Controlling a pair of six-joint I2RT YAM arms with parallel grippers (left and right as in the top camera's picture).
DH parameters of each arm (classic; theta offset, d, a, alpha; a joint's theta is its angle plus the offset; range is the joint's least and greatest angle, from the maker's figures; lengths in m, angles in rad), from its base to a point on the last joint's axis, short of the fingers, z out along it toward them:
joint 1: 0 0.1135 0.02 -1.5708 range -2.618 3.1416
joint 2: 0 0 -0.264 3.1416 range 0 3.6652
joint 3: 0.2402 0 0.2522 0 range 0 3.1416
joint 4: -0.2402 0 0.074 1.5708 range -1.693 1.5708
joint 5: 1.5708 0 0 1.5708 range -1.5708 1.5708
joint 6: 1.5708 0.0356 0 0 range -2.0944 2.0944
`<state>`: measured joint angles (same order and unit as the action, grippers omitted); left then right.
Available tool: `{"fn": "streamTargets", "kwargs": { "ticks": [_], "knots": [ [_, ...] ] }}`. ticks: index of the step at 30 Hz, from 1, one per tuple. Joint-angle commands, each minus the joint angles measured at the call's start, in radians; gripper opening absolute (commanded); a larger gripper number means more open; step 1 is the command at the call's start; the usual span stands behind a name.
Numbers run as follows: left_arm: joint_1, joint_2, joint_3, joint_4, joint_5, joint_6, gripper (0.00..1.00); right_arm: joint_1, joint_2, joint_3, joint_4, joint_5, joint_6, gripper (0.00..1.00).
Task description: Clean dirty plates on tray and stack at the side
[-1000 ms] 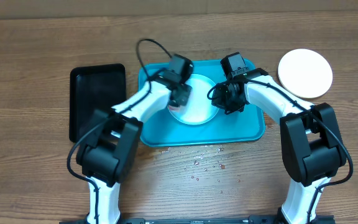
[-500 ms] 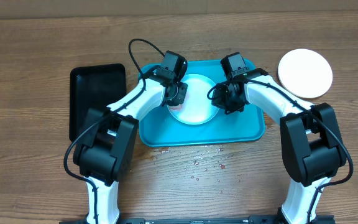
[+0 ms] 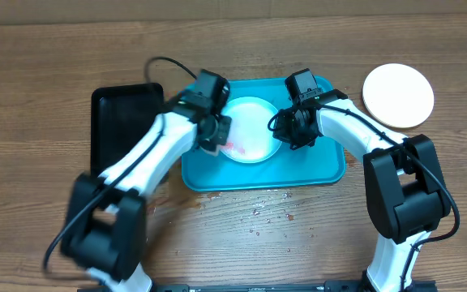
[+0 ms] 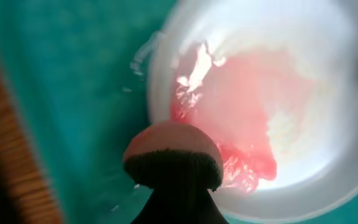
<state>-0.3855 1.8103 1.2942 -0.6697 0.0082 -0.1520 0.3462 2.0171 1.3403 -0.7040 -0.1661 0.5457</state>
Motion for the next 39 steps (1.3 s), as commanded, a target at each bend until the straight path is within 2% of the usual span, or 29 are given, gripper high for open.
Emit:
{"fn": "streamTargets", "kwargs": {
  "ticks": [1, 6, 11, 15, 19, 23, 28, 31, 34, 39],
  "knots": [
    [0.03, -0.135, -0.001, -0.033, -0.076, -0.02, 0.04, -0.007, 0.009, 0.002, 0.004, 0.03, 0.009, 0.04],
    [0.064, -0.252, -0.001, -0.072, -0.107, -0.02, 0.04, -0.007, 0.009, 0.002, 0.003, 0.029, 0.009, 0.04],
    [0.122, -0.294, -0.001, -0.166, -0.259, -0.075, 0.04, -0.007, 0.008, 0.003, -0.005, 0.006, 0.009, 0.04],
    [0.213, -0.294, -0.01, -0.256, -0.305, -0.134, 0.04, -0.007, -0.003, 0.003, -0.013, 0.006, 0.008, 0.04],
    [0.319, -0.294, -0.035, -0.255, -0.305, -0.132, 0.04, -0.007, -0.03, 0.003, -0.015, 0.006, 0.008, 0.04],
    [0.422, -0.294, -0.105, -0.168, -0.261, -0.086, 0.04, -0.007, -0.063, 0.003, -0.016, 0.007, 0.008, 0.04],
    [0.502, -0.292, -0.258, 0.018, -0.217, -0.056, 0.04, -0.007, -0.085, 0.003, -0.019, 0.007, 0.008, 0.04],
    [0.517, -0.292, -0.338, 0.137, -0.204, -0.032, 0.04, -0.007, -0.087, 0.003, -0.028, 0.007, 0.008, 0.04],
    [0.518, -0.29, -0.399, 0.261, -0.125, 0.053, 0.04, -0.007, -0.087, 0.003, -0.035, 0.007, 0.008, 0.04],
    [0.518, -0.244, -0.435, 0.368, -0.101, 0.092, 0.04, -0.007, -0.087, 0.003, -0.042, 0.007, 0.009, 0.04]
  ]
}}
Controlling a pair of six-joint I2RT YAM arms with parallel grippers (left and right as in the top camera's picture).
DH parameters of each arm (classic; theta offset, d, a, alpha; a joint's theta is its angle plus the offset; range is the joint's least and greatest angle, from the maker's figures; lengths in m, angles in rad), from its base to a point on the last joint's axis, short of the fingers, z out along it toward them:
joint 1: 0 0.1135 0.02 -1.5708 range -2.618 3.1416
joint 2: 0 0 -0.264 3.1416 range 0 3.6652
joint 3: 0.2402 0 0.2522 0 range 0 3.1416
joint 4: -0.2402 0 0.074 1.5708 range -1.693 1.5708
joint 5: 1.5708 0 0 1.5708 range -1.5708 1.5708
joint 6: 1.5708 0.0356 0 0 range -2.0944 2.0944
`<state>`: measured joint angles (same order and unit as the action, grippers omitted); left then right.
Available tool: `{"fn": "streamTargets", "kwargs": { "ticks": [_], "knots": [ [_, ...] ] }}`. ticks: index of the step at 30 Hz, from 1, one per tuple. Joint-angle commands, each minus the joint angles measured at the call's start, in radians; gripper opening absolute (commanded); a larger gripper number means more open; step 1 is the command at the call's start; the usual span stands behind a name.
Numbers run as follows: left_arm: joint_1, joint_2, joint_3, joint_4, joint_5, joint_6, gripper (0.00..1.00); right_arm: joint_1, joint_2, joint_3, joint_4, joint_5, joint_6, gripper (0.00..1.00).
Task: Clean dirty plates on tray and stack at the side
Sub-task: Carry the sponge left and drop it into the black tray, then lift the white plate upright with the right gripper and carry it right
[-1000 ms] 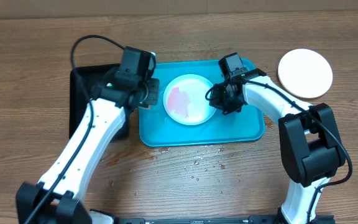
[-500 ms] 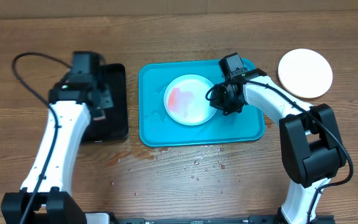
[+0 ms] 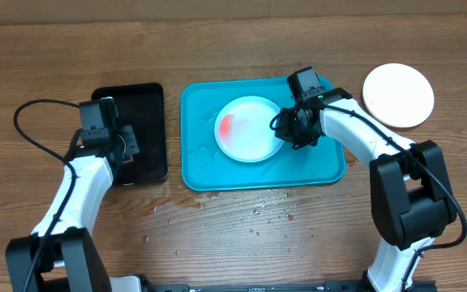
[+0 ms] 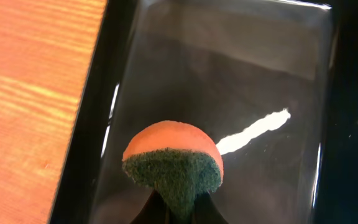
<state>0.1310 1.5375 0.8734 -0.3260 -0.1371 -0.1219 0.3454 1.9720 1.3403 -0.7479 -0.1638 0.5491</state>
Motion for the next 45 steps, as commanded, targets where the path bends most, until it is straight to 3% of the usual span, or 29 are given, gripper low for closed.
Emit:
{"fn": "streamTargets", "kwargs": {
  "ticks": [1, 2, 4, 9, 12, 19, 26, 35, 45],
  "knots": [
    [0.002, 0.043, -0.014, 0.031, 0.051, 0.071, 0.04, -0.006, -0.042, 0.003, 0.0, 0.005, 0.005, 0.04],
    [0.002, 0.053, -0.014, 0.033, 0.053, 0.072, 0.08, -0.006, -0.042, 0.003, -0.003, 0.005, 0.005, 0.04],
    [0.002, 0.073, -0.014, 0.032, 0.053, 0.07, 0.24, -0.006, -0.042, 0.003, -0.008, 0.005, 0.005, 0.04],
    [0.002, 0.069, 0.001, 0.019, 0.09, 0.069, 0.88, -0.007, -0.042, 0.003, -0.014, 0.005, 0.005, 0.04],
    [0.002, 0.049, 0.051, -0.034, 0.112, 0.069, 1.0, -0.007, -0.044, 0.004, -0.023, 0.005, 0.005, 0.04],
    [-0.008, -0.021, 0.247, -0.262, 0.113, 0.071, 0.99, -0.008, -0.069, 0.016, -0.033, 0.013, 0.001, 0.04],
    [-0.008, -0.144, 0.37, -0.479, 0.188, 0.056, 1.0, -0.009, -0.111, 0.122, -0.157, 0.177, -0.007, 0.04],
    [-0.008, -0.381, 0.376, -0.519, 0.345, -0.006, 1.0, -0.008, -0.142, 0.272, -0.309, 0.393, -0.006, 0.04],
    [-0.008, -0.496, 0.376, -0.572, 0.393, 0.059, 1.0, 0.045, -0.165, 0.4, -0.422, 0.717, -0.006, 0.04]
  ]
}}
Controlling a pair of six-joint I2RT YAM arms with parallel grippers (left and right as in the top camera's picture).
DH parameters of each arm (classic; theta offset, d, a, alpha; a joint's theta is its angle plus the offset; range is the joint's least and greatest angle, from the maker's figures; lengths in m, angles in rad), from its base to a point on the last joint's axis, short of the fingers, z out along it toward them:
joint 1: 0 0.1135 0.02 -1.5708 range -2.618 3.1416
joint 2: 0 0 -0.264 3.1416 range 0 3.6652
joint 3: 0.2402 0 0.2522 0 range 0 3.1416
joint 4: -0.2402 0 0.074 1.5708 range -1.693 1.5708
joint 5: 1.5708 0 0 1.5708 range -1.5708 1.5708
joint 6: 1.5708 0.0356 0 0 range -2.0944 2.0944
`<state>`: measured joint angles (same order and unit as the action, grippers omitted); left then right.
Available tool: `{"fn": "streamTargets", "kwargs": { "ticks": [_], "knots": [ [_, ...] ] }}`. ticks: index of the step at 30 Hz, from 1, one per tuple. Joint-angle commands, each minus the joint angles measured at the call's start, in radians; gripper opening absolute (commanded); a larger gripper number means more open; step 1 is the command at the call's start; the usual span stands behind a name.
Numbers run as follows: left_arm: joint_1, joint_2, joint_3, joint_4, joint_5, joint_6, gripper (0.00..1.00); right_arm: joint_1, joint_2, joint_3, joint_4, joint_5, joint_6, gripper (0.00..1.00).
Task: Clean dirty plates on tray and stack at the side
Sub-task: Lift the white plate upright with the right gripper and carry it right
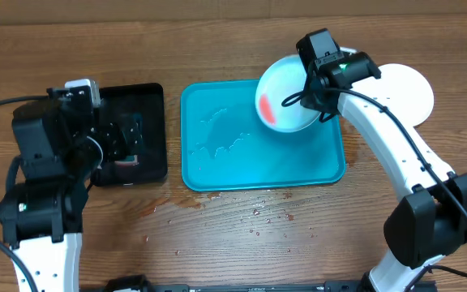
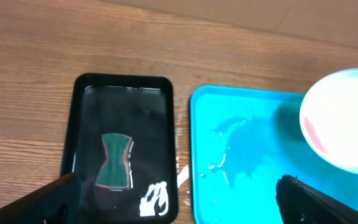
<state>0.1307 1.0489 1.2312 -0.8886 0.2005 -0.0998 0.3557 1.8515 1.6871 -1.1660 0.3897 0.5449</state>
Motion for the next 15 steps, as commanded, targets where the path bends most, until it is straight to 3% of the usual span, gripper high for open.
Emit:
{"fn": "streamTargets", "kwargs": {
  "ticks": [1, 11, 15],
  "knots": [
    [-0.008, -0.006, 0.018, -0.014, 0.071, 0.055, 1.0, 0.05, -0.044, 0.063, -0.008, 0.198, -0.002, 0.04],
    [-0.008, -0.004, 0.018, -0.023, 0.089, 0.098, 1.0, 0.289, -0.044, 0.076, 0.026, 0.685, -0.003, 0.04],
    [-0.008, -0.004, 0.018, -0.023, 0.089, 0.101, 1.0, 0.348, -0.044, 0.075, 0.05, 0.788, -0.002, 0.04]
  ]
}}
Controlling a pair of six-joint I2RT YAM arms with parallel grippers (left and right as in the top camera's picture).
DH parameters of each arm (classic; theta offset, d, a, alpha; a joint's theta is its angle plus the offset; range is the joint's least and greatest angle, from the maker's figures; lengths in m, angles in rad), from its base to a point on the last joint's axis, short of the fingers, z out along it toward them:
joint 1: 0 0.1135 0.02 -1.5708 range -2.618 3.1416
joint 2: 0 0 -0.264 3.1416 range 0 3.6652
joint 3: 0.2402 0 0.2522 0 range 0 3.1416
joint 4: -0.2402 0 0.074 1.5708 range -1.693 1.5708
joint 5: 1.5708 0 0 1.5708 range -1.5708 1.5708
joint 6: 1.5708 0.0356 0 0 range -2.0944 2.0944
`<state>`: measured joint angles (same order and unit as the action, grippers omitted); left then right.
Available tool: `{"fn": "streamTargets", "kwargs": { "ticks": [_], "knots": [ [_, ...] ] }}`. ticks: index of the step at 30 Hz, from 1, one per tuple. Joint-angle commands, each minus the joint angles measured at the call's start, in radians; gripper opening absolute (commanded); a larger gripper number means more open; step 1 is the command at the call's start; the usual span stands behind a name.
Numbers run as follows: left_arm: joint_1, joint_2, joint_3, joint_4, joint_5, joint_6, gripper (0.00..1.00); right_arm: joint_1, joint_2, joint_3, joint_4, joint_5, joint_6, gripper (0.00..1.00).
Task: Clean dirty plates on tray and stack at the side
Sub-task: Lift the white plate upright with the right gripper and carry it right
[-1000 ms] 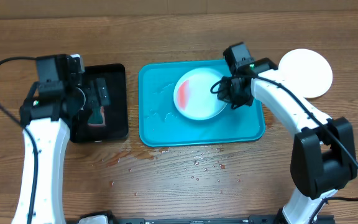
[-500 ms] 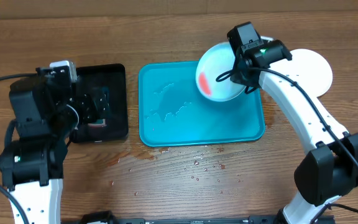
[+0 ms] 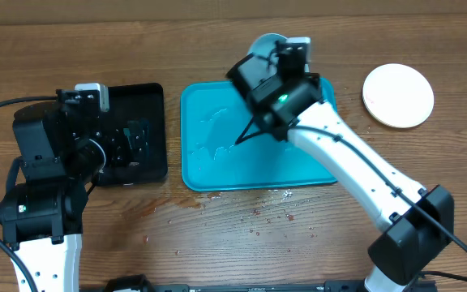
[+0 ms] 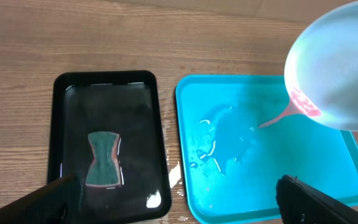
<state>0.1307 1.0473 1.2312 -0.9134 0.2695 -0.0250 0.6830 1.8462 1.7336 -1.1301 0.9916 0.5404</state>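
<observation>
A white plate (image 3: 259, 45) (image 4: 344, 68) is held steeply tilted over the back edge of the teal tray (image 3: 217, 166) (image 4: 241, 180). My right gripper (image 3: 286, 55) is shut on its rim. Red liquid (image 4: 277, 118) runs from the plate's low edge down onto the wet tray. A green sponge (image 4: 103, 160) lies in the black tray (image 3: 140, 93) (image 4: 160, 143) on the left. High above both trays, my left gripper (image 4: 179, 211) is open and holds nothing. A clean white plate (image 3: 398, 96) lies on the table at the far right.
Water drops and a small puddle (image 3: 258, 215) lie on the wooden table in front of the teal tray. My right arm (image 3: 339, 154) stretches across the tray's right half. A cable loops at the left arm.
The right gripper has carried the plate from over the tray's back right corner to its back edge nearer the middle. It is tilted more, and red liquid now runs off. The left arm barely moved.
First my left gripper pressed the sponge on the plate's red smear while the right gripper held the rim in the teal tray. Then the left gripper had the sponge over the black tray. Later the sponge lay there, the left gripper open, and the right held the plate lifted, now draining.
</observation>
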Motion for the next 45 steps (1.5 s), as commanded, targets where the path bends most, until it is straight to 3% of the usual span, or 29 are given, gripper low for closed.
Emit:
{"fn": "streamTargets", "kwargs": {
  "ticks": [1, 17, 26, 30, 45],
  "knots": [
    [-0.008, -0.002, 0.018, 0.002, 0.019, 0.027, 1.0, 0.03, -0.039, 0.028, 0.021, 0.202, 0.002, 0.04],
    [-0.006, -0.002, 0.018, 0.01, 0.011, 0.056, 1.0, 0.111, -0.035, 0.006, 0.118, 0.299, -0.001, 0.04],
    [-0.006, -0.002, 0.018, 0.014, 0.008, 0.056, 1.0, 0.114, -0.034, -0.1, 0.326, 0.336, -0.265, 0.04],
    [-0.006, -0.002, 0.018, 0.013, 0.008, 0.056, 1.0, 0.114, -0.032, -0.105, 0.37, 0.353, -0.307, 0.04],
    [-0.006, -0.002, 0.017, 0.01, 0.009, 0.056, 1.0, 0.117, -0.032, -0.105, 0.681, 0.317, -0.748, 0.04]
  ]
}}
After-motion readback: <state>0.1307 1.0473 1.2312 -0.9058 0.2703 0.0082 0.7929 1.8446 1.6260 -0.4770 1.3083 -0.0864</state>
